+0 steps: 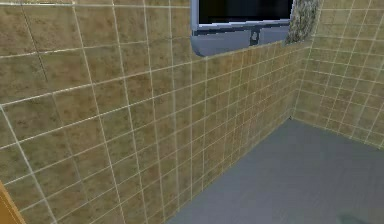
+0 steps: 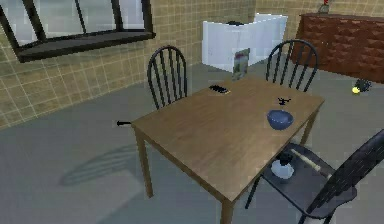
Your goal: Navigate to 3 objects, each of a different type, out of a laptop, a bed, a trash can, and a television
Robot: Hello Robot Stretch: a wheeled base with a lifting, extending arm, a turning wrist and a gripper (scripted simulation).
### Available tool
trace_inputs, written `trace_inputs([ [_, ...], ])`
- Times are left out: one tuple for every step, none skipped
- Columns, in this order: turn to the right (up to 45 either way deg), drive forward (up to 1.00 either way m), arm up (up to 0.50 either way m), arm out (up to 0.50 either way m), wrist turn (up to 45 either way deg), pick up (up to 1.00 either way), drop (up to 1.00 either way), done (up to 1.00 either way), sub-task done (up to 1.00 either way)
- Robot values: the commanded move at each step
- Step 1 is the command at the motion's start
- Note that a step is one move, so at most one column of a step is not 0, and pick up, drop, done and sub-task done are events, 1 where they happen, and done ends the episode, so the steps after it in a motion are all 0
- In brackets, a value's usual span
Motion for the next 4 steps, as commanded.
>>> trace_inputs([
  [0.0, 0.20, 0.00, 0.00, 0.0, 0.00, 0.00, 0.00, 0.00],
  [45.0, 0.00, 0.00, 0.00, 0.0, 0.00, 0.00, 0.00, 0.00],
  [18.0, 0.00, 0.00, 0.00, 0.0, 0.00, 0.00, 0.00, 0.00],
  [3.0, 0.00, 0.00, 0.00, 0.0, 0.00, 0.00, 0.00, 0.00],
])
